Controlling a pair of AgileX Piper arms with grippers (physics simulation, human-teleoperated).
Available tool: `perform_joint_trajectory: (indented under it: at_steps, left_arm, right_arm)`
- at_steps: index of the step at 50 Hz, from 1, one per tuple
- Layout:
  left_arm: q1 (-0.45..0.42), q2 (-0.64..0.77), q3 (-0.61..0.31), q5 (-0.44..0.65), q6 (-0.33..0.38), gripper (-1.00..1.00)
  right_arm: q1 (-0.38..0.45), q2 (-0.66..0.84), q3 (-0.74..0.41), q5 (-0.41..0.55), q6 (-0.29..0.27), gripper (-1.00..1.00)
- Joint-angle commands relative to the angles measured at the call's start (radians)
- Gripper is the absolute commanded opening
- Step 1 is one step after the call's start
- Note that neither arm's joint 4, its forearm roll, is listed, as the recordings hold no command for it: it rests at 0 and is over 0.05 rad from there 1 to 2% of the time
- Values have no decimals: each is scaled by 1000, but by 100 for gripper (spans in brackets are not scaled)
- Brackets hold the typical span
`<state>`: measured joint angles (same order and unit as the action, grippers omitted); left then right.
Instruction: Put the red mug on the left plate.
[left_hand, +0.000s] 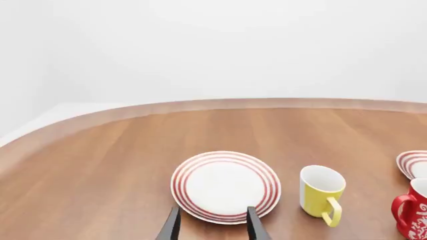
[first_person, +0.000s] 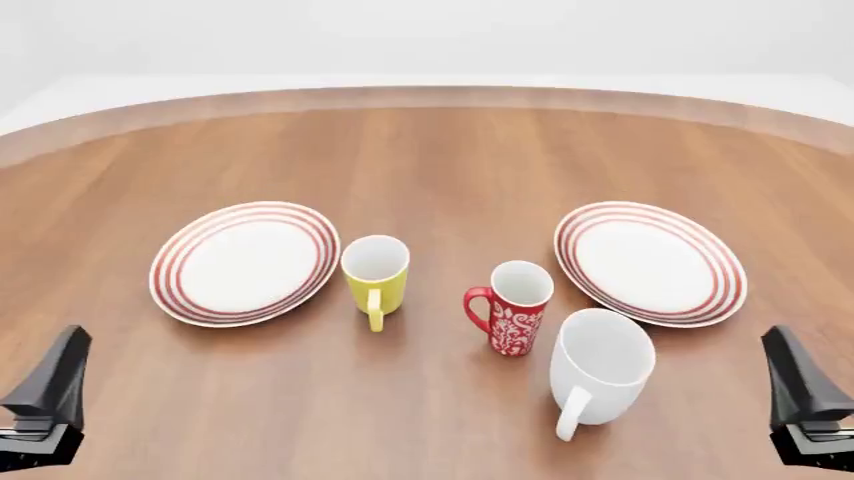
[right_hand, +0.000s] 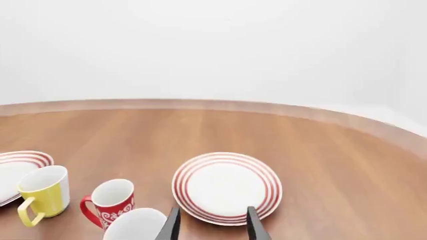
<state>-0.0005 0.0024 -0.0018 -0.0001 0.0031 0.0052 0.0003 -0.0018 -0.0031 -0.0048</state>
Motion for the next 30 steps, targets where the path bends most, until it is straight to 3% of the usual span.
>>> perform_joint_trajectory:
  at_steps: [1,17,30]
  left_arm:
    - [-2,0,-5,3,11,100]
    - [-7,-2,-10,-4,31,100]
    - [-70,27,-45,38,96,100]
  right_arm:
    - [11,0,-5,-15,-22,100]
    - [0,0,-4,-27,-31,100]
    - [-3,0,-1,-26,-37,100]
